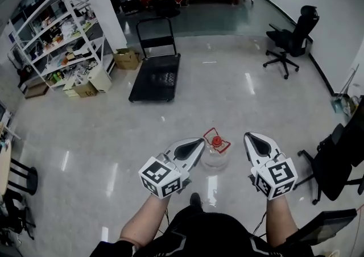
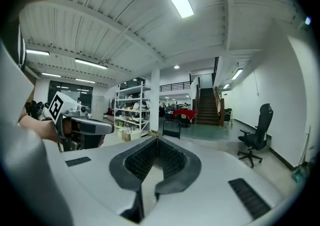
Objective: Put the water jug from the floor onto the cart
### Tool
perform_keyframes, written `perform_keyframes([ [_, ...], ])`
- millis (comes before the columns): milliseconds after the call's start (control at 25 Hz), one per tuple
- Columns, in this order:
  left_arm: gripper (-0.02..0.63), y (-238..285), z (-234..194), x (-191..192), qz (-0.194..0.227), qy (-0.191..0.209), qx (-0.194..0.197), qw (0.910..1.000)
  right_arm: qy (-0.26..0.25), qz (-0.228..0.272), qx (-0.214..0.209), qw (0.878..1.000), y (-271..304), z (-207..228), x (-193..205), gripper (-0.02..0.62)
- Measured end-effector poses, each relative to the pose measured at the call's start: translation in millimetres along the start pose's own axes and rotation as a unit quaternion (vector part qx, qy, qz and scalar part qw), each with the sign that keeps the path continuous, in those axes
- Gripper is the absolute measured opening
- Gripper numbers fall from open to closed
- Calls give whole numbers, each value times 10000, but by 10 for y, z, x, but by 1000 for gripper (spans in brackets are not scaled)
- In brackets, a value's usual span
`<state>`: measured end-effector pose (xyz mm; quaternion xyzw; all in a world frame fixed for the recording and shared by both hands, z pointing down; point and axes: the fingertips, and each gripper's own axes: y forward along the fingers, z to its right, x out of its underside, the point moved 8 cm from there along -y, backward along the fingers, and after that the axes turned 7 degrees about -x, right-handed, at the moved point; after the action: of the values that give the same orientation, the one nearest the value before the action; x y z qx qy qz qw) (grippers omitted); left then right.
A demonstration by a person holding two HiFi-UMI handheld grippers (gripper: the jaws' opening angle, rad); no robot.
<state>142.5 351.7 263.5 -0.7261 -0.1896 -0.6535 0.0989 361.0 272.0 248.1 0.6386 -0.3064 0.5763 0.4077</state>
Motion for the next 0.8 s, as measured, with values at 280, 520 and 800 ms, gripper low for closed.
perform_keyframes([
  [280, -7, 422, -951, -140, 11, 29, 59, 10000, 387, 86, 549, 9977, 801, 397, -172, 3],
  [520, -6, 844, -1417, -176, -28, -101, 80, 9999, 405, -82, 551, 9976, 1254, 752, -222, 3],
  [800, -6, 1539, -1834, -190, -116, -75, 42, 9999, 524, 9, 399, 9978, 1743, 1492, -176, 3],
])
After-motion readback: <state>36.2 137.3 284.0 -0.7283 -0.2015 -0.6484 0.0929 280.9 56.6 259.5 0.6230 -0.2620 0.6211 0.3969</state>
